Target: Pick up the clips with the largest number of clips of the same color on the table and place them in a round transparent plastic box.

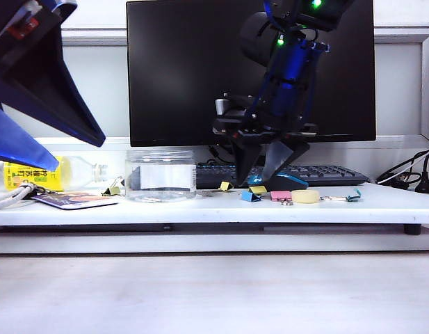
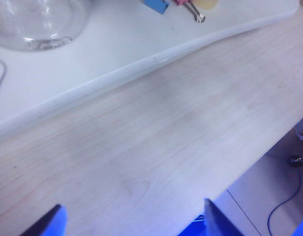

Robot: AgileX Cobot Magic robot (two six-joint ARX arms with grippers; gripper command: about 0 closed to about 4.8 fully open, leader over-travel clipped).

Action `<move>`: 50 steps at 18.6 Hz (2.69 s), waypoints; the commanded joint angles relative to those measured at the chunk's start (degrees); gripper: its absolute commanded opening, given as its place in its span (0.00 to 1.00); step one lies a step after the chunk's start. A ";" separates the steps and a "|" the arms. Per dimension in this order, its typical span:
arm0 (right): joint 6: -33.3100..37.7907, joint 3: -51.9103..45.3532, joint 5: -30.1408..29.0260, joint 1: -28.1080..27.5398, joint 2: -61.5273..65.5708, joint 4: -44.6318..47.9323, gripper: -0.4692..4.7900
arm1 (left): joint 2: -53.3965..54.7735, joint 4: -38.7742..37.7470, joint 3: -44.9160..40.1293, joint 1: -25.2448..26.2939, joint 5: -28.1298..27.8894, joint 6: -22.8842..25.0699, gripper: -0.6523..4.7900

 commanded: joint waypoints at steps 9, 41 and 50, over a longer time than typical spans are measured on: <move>-0.28 0.20 0.39 0.13 0.00 -2.86 0.62 | -0.02 0.33 0.22 -0.04 0.17 -0.07 0.80; 2.45 12.17 -17.33 0.28 -0.79 -6.73 0.30 | 0.00 0.28 0.17 -0.02 -0.04 0.09 0.80; 4.83 13.31 -30.60 4.31 -0.11 1.29 0.30 | 0.00 0.33 0.15 -0.02 -0.26 0.31 0.80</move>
